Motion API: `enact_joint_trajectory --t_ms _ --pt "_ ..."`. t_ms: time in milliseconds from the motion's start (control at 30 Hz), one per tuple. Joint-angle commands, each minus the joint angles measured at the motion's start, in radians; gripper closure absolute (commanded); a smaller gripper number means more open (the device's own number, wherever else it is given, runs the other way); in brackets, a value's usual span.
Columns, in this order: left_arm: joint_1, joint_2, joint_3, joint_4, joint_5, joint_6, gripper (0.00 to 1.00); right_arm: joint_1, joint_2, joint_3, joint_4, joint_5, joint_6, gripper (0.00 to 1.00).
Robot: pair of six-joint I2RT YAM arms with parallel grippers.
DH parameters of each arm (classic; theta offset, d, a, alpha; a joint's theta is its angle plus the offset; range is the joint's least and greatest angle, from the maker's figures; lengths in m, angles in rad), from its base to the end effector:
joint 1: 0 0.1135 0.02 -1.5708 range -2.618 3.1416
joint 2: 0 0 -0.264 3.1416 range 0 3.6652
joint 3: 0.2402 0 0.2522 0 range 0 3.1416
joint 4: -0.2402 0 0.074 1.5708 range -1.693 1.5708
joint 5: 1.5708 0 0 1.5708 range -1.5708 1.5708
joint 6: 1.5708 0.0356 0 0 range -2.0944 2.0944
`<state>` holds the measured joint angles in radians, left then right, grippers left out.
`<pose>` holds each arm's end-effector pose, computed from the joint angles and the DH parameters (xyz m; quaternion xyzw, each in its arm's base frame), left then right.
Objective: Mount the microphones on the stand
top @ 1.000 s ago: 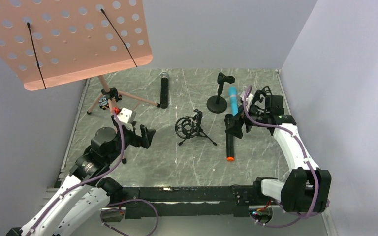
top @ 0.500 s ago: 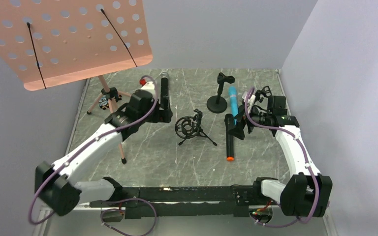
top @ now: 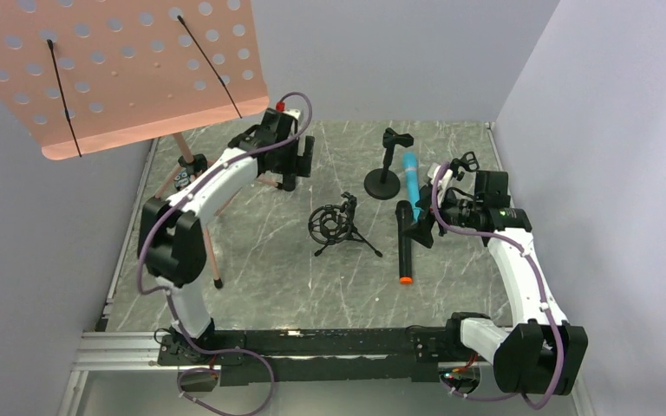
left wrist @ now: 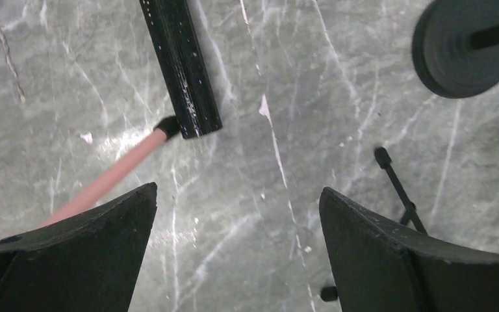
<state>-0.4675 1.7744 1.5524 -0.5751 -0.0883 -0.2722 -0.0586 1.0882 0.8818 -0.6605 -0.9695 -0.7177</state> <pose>0.3603 -0.1784 0.2983 0.0736 0.9224 -0.0981 0.3662 0.2118 0.0170 0.2841 -0.4208 0.7339 0.2894 0.4479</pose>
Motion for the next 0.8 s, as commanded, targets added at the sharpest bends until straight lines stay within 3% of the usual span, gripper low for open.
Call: enact_joint_trajectory --t_ms 0,333,767 --pt "0.040 0.140 0.182 -0.084 0.043 0.083 0.01 -0.006 -0.032 0.020 -0.006 -0.008 -0.042 0.03" --pt "0.110 0.482 0.522 -0.178 0.037 0.090 0.04 -0.007 -0.038 0.024 -0.017 -0.012 -0.053 0.03" --pt "0.139 0.671 0.668 -0.215 0.079 0.045 0.14 -0.019 -0.045 0.030 -0.029 -0.027 -0.061 0.03"
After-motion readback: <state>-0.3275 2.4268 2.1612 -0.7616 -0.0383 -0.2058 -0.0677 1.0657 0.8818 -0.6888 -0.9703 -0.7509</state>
